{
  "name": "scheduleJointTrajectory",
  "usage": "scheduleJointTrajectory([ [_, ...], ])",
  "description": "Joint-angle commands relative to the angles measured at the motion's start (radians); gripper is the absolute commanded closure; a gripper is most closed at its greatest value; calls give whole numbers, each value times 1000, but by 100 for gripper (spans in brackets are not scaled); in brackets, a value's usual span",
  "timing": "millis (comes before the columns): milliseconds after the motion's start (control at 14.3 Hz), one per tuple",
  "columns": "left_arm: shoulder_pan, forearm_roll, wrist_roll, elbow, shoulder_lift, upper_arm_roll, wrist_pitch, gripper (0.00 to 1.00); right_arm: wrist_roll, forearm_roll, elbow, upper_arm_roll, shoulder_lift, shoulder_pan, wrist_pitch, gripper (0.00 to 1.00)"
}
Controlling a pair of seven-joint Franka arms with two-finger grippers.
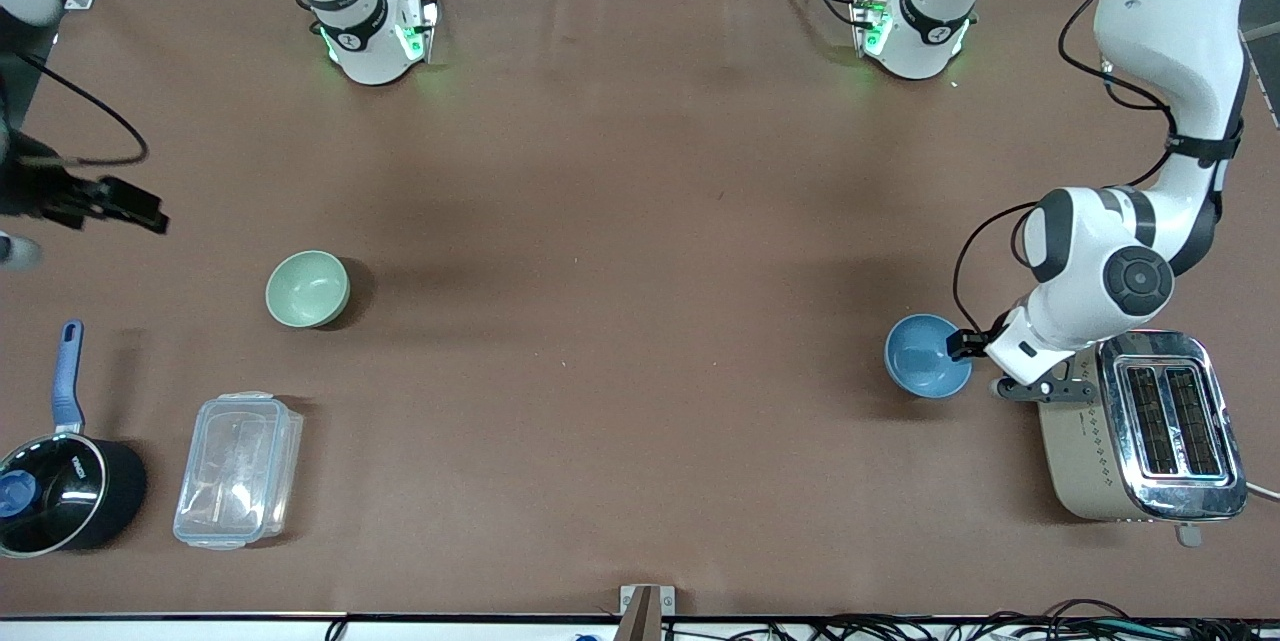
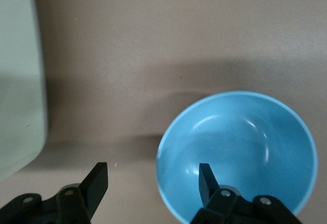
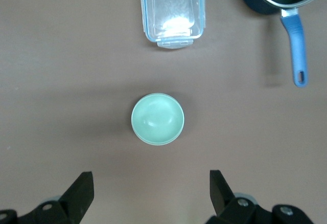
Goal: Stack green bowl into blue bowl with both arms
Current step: 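Slide the blue bowl inward with the left gripper while the right gripper approaches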
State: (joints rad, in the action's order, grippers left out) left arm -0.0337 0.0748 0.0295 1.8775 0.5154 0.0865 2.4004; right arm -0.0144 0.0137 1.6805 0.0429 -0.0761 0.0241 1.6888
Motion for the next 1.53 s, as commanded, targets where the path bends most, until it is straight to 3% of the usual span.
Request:
scheduleJointTrajectory([
  [0, -5, 20, 7, -12, 32, 1, 29, 38, -32, -17, 247, 9, 30, 0, 229, 0],
  [209, -5, 19, 9, -17, 46, 2, 29, 77, -94, -18, 477, 12, 26, 3, 556, 0],
  [349, -8, 17, 9, -20, 46, 2, 29, 96, -130, -17, 583, 14, 4, 20, 706, 0],
  [419, -6, 14, 6, -20, 44, 4, 29, 100, -151, -18, 631, 14, -10, 31, 782, 0],
  [628, -3, -19, 32, -18, 15, 47, 13, 100, -174, -17, 712, 17, -62, 39, 911, 0],
  [837, -3, -113, 177, -29, -32, 163, -73, 100, -202, -17, 766, 18, -137, 45, 1073, 0],
  [1116, 21, -124, 490, -66, -26, 347, -76, 100, -216, -17, 783, 20, -163, 57, 1100, 3],
  [1326, 156, -113, 668, -124, 17, 363, -75, 100, -216, -17, 794, 20, -160, 57, 1092, 11],
  [1465, 263, -113, 730, -167, 75, 355, -70, 100, -216, -17, 794, 20, -159, 59, 1091, 23],
])
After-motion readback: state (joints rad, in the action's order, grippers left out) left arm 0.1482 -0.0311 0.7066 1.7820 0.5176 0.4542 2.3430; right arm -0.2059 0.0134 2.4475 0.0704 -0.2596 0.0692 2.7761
